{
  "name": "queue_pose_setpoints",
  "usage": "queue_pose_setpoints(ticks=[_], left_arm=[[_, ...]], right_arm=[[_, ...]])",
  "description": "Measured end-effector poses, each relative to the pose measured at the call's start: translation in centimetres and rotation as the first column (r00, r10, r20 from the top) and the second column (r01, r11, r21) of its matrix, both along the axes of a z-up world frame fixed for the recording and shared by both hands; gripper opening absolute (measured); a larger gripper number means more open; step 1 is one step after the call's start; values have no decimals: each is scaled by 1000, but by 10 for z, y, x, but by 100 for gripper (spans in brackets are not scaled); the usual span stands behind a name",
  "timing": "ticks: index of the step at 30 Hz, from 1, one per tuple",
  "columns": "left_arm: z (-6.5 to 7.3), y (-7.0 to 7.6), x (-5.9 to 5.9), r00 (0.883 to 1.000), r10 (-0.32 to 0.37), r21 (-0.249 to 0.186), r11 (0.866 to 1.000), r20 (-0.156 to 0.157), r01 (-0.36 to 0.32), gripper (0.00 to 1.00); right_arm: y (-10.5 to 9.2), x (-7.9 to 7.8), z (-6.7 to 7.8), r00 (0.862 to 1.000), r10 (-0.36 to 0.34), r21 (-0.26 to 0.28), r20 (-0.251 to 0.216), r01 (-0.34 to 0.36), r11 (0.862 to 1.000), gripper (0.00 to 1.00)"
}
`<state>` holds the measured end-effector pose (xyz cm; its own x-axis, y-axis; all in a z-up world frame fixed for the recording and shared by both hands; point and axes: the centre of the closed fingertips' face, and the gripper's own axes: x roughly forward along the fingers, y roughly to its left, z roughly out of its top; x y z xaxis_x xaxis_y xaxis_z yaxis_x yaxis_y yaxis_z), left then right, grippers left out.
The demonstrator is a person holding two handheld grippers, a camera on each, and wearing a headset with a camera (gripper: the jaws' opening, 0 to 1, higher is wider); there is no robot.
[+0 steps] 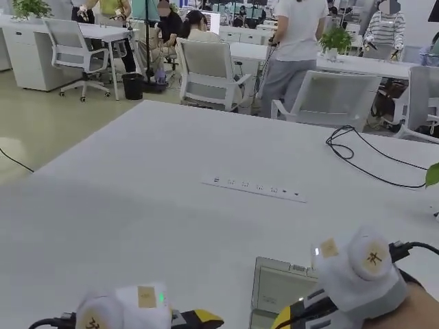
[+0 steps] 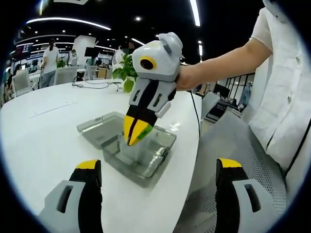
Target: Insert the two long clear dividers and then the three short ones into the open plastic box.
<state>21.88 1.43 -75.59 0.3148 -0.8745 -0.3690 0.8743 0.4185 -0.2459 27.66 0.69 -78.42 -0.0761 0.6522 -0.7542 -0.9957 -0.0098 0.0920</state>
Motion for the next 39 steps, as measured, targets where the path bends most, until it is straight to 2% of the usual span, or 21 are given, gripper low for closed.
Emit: queue_pose_setpoints(ticks=[19, 39], left_arm=[[-5, 3, -1, 1000, -3, 4, 1000, -11, 3, 100], [-6, -1, 1, 1000, -14, 0, 1000, -14, 14, 100]], right_arm=[[2, -3, -22, 1000, 18, -66, -25, -19, 998, 3], [2, -5, -36, 998, 59, -159, 3, -58, 986, 3]])
